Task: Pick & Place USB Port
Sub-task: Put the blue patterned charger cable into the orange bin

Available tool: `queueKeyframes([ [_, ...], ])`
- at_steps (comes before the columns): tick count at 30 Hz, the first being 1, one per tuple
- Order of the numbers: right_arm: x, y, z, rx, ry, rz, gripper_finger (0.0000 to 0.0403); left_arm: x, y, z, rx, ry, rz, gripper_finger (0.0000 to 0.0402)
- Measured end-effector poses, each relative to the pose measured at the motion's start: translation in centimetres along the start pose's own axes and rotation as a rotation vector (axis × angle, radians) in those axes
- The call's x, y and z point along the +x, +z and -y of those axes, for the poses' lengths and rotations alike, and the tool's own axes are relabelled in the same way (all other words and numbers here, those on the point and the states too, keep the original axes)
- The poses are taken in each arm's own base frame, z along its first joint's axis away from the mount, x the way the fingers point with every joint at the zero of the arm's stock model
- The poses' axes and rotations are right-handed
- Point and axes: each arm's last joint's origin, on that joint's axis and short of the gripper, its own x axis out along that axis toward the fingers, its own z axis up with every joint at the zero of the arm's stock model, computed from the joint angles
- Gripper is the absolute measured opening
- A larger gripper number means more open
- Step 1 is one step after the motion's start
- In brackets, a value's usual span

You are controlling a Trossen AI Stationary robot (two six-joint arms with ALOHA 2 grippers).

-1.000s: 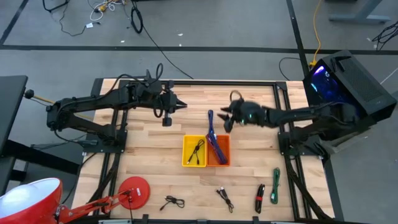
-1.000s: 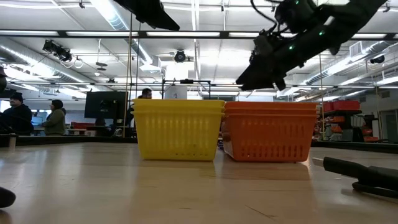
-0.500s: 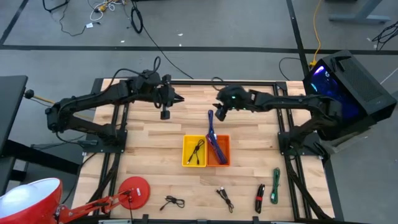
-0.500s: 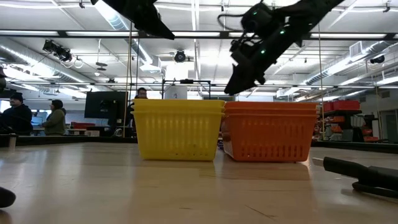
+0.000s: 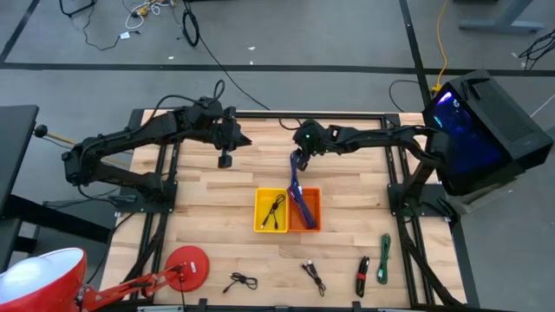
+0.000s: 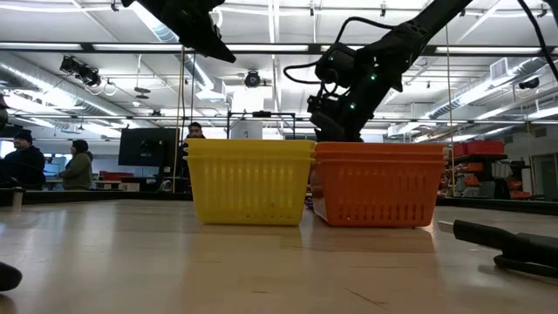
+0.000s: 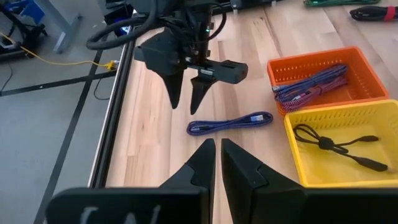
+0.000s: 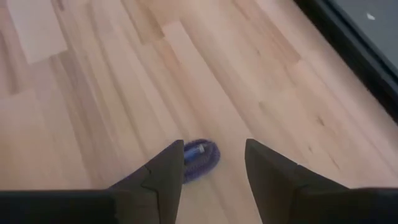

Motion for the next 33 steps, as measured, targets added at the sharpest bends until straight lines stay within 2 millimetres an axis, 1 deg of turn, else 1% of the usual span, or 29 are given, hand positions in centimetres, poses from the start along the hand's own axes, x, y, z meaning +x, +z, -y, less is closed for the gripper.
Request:
queueKeyframes([
  [3, 0.0, -0.4, 0.0, 0.001, -0.014, -0.035, 0.0171, 0.0, 0.0, 0.0, 0.0, 0.0, 0.0, 0.0032],
  [7, 0.3, -0.6, -0.3, 0.019, 0.023, -0.053, 0.0171, 0.0, 0.0, 0.0, 0.0, -0.001, -0.001, 0.0032],
  [12, 0.6, -0.8, -0.5, 0.018, 0.015, -0.068, 0.0171, 0.0, 0.0, 0.0, -0.001, -0.002, -0.004, 0.0032],
  [18, 1.7, -1.1, -1.1, 0.012, 0.021, -0.067, 0.0171, 0.0, -0.1, 0.1, -0.003, -0.006, -0.012, 0.0032],
  [23, 2.7, -1.7, -1.4, 0.021, 0.02, -0.102, 0.0171, 0.0, -0.1, 0.1, -0.003, -0.007, -0.013, 0.0032],
  [27, 3.0, -1.4, -1.3, 0.107, 0.012, -0.063, 0.0171, 0.0, -0.1, 0.1, -0.004, -0.007, -0.013, 0.0032],
  [29, 3.0, -1.2, -1.3, 0.111, 0.014, -0.039, 0.0171, 0.0, -0.1, 0.1, -0.004, -0.007, -0.014, 0.0032],
  [33, 3.0, -1.3, -1.3, 0.11, 0.001, -0.051, 0.0171, 0.0, -0.1, 0.1, -0.005, -0.007, -0.013, 0.0032],
])
